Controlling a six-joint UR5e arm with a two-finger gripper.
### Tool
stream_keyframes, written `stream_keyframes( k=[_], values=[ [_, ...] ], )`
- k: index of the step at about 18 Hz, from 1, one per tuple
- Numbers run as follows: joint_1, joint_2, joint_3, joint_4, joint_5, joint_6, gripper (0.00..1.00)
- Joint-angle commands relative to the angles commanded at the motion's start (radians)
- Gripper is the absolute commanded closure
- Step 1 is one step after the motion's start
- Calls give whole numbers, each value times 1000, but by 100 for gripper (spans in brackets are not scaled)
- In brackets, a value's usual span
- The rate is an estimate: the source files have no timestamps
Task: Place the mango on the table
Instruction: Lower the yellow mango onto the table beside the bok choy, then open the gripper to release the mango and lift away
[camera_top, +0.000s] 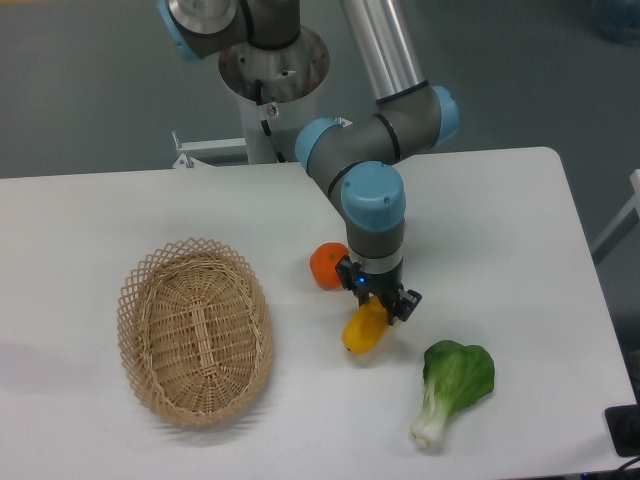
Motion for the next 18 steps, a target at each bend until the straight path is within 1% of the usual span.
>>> stream_keyframes(
  k=[1, 2, 3, 4, 5, 7, 9, 12, 13, 14, 15, 16, 18],
  values=[
    [-2, 0, 0, 0, -2, 0, 40],
    [-2, 0, 0, 0, 0, 0, 30],
    [0, 0, 3, 0, 0, 2, 13],
    [0, 2, 5, 0, 0, 6, 3],
    [0, 3, 8, 0, 0, 2, 0],
    [0, 6, 20, -2, 0, 6, 0],
    [2, 12, 54, -5, -3, 11, 0],
    [9, 17, 138, -24, -2, 12, 0],
    [11, 12, 168, -40, 0, 14, 0],
    [17, 11, 196, -69, 2, 17, 0],
    [31, 18, 210, -104, 2, 31, 0],
    [56, 37, 219, -142, 2, 56, 0],
    [92, 73, 232, -187, -5, 116, 0]
  ],
)
